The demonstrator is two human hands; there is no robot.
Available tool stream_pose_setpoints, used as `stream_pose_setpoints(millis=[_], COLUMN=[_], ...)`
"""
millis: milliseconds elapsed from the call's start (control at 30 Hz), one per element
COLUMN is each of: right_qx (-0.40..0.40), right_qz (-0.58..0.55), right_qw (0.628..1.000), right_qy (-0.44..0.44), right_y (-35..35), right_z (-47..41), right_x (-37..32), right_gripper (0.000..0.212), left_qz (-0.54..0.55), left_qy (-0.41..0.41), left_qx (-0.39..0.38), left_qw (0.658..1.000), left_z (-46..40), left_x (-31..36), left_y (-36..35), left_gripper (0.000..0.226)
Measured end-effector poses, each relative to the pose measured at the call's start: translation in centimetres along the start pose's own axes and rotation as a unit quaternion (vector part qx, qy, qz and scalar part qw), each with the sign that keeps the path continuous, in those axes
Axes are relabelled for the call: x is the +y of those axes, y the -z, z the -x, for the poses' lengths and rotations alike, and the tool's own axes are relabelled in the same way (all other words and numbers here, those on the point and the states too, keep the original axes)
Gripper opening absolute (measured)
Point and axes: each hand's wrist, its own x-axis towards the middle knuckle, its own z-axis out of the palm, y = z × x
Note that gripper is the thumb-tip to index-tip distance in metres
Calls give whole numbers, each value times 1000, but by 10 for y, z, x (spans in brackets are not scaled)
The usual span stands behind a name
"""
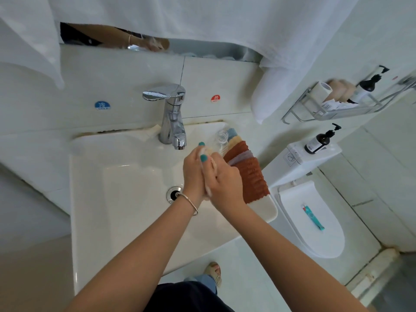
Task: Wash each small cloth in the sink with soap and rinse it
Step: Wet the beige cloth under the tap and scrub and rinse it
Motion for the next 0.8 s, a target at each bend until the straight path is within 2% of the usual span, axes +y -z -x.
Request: stream_pose_setpoints(millis=[67, 100, 133, 200, 267, 367, 433, 533, 567, 667, 733, 800], right_qx=[-39, -31, -16, 28, 75, 114, 97, 25, 18, 67, 56, 10], right_qz=[41, 6, -64, -204, -275, -303, -322, -236, -215, -206, -200, -177], right_qw=[997, 993, 986, 957, 932, 921, 924, 967, 973, 967, 972, 979], right_qy=[-58, -112, -155, -204, -225, -218, -182, -89, -84, -132, -111, -99], right_y=[4, 10, 16, 22, 24, 29, 24, 7, 4, 9, 7, 2], right_z=[-9, -18, -24, -26, -25, -19, -7, 10, 7, -10, -5, 1], right_x=[11, 18, 21, 22, 23, 21, 13, 6, 9, 15, 9, 6], right_gripper=[25, 23, 29, 34, 34, 34, 33, 32, 33, 39, 37, 31], left_qz=[-28, -29, -17, -31, -114, -246, -221, -157, -141, -98, -97, -80], left_qy=[-5, -8, 0, -4, -49, -113, -104, -49, -37, -37, -50, -44], left_qx=[-26, -51, -71, -62, -51, -40, 4, 36, 24, -25, 6, 33], left_qw=[999, 998, 997, 998, 991, 962, 970, 986, 989, 994, 994, 995], left_z=[7, 12, 17, 14, 3, 1, 0, 0, 5, 20, 9, 2], left_x=[4, 5, 7, 11, 8, -2, -4, -5, -9, -9, -3, -1], left_y=[-2, -5, -8, -6, 5, 14, 12, 4, -1, -13, -11, -7], left_gripper=[34, 30, 25, 20, 25, 41, 40, 43, 43, 37, 39, 42])
